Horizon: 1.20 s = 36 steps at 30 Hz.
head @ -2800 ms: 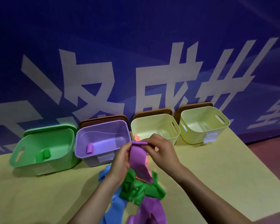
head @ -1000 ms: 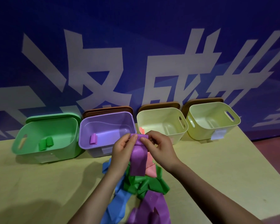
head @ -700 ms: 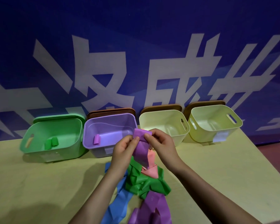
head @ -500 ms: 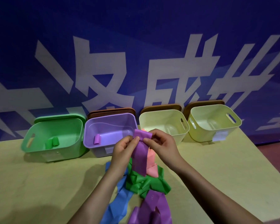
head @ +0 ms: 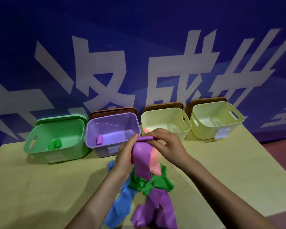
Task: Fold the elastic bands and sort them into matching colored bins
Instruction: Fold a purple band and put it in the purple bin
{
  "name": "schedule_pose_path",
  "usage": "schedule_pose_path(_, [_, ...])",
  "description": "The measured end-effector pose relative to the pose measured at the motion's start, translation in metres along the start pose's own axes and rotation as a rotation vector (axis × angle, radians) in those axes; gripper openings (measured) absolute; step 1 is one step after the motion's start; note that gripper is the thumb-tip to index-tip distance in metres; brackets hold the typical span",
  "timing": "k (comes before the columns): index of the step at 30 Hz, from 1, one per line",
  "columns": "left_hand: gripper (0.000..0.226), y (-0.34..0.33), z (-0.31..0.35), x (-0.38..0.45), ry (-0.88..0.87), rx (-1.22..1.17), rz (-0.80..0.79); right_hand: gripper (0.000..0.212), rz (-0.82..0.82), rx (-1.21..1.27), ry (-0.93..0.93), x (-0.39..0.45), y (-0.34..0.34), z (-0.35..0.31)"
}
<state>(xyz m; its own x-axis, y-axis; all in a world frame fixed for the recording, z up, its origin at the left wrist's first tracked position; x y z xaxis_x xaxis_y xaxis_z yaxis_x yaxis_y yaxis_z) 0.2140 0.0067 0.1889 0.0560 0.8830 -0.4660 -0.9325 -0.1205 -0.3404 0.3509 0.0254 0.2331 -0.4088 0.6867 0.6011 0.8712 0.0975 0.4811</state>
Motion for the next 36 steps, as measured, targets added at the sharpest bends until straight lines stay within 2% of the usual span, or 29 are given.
schedule_pose_path(4, [0.026, -0.008, -0.004, -0.007, -0.004, 0.018, -0.041, 0.026, -0.074, 0.107, -0.044, -0.007, 0.000, 0.000])
schedule_pose_path(8, [0.015, -0.011, -0.015, -0.011, 0.004, 0.066, -0.032, 0.040, -0.088, 0.373, -0.220, -0.020, 0.002, 0.007])
schedule_pose_path(11, [0.026, -0.010, -0.018, -0.019, -0.081, 0.167, -0.018, 0.045, 0.059, 0.550, -0.392, -0.035, 0.000, 0.007])
schedule_pose_path(13, [0.028, -0.012, -0.017, -0.026, -0.151, 0.269, -0.010, 0.049, 0.147, 0.547, -0.492, -0.044, -0.003, 0.005])
schedule_pose_path(14, [0.026, -0.014, -0.017, -0.029, -0.184, 0.323, -0.010, 0.042, 0.157, 0.501, -0.513, -0.048, -0.005, 0.002])
schedule_pose_path(16, [0.016, -0.017, -0.019, -0.037, -0.226, 0.404, -0.013, 0.012, 0.161, 0.409, -0.498, -0.054, -0.006, -0.006])
schedule_pose_path(17, [0.016, -0.019, -0.020, -0.039, -0.246, 0.438, -0.009, 0.011, 0.169, 0.380, -0.491, -0.057, -0.006, -0.011])
schedule_pose_path(24, [0.017, -0.028, -0.022, -0.053, -0.324, 0.422, 0.104, 0.029, 0.203, 0.110, -0.389, -0.060, -0.001, -0.034])
schedule_pose_path(26, [0.020, -0.028, -0.022, -0.058, -0.342, 0.352, 0.143, 0.026, 0.244, 0.215, -0.372, -0.059, -0.001, -0.039])
schedule_pose_path(30, [0.020, -0.027, -0.027, -0.065, -0.238, 0.069, 0.152, 0.019, 0.282, 0.509, -0.381, -0.060, -0.005, -0.042])
schedule_pose_path(32, [0.019, -0.027, -0.030, -0.065, -0.195, -0.004, 0.139, 0.021, 0.273, 0.564, -0.391, -0.060, -0.007, -0.041])
schedule_pose_path(36, [0.030, -0.031, -0.038, -0.060, -0.170, 0.025, 0.127, 0.022, 0.296, 0.528, -0.435, -0.064, -0.003, -0.034])
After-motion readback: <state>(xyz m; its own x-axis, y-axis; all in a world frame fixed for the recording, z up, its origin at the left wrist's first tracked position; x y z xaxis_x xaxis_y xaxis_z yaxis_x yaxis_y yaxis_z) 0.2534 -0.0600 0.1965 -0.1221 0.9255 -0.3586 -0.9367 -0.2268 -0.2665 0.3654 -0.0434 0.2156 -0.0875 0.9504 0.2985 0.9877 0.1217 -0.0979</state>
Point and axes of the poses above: each hand's wrist, its own x-axis towards the middle knuckle, its own y-axis out of the back of the hand, z = x × y, the point moved 6 cm from there along x, towards the middle knuckle, and after that the axes turned 12 degrees about y, right-handed, at the moved point
